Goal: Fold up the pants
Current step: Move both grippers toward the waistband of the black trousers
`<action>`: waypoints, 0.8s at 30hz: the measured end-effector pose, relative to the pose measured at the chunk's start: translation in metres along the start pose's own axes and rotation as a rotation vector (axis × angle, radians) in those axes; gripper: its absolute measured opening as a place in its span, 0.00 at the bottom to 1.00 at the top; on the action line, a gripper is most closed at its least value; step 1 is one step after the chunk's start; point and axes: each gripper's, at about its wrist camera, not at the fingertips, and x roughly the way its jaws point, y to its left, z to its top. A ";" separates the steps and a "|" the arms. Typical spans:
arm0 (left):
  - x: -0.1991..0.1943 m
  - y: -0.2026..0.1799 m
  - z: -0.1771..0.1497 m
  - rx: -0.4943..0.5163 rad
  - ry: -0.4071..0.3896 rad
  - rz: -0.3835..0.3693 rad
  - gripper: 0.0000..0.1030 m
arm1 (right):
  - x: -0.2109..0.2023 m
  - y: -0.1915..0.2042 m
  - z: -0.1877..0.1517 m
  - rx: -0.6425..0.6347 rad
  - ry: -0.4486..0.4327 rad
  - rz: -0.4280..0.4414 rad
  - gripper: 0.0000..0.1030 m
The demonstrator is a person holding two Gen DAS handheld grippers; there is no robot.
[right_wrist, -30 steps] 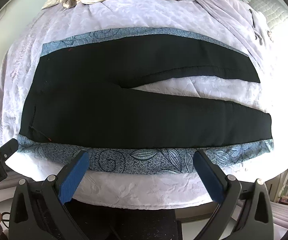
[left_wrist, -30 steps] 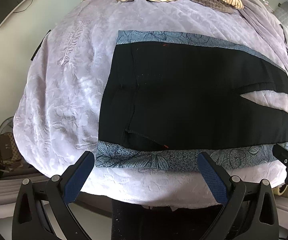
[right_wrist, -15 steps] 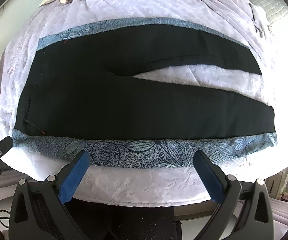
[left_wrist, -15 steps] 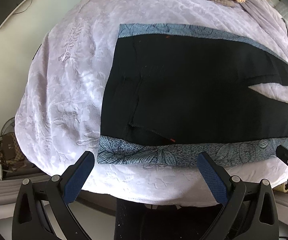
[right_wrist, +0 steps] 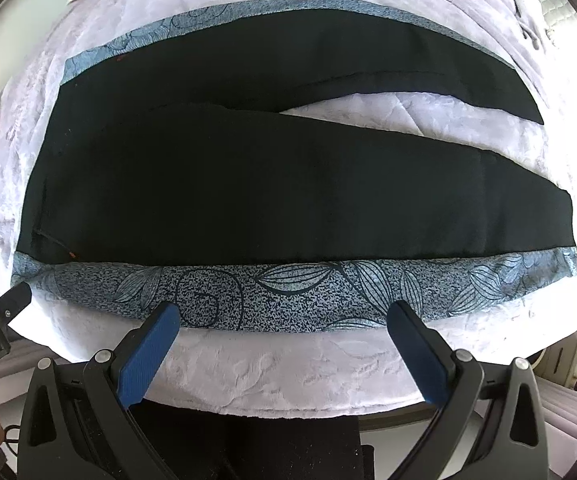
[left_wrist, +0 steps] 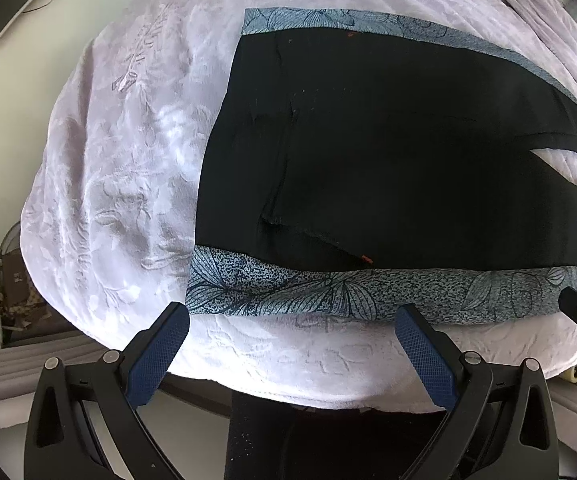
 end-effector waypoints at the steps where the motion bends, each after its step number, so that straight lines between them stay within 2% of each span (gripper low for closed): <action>1: 0.001 0.000 0.001 -0.001 0.001 0.000 1.00 | 0.000 0.000 0.000 -0.002 -0.008 0.001 1.00; 24: 0.005 -0.001 0.002 -0.013 0.008 -0.014 1.00 | 0.005 0.002 0.003 -0.017 0.005 -0.024 1.00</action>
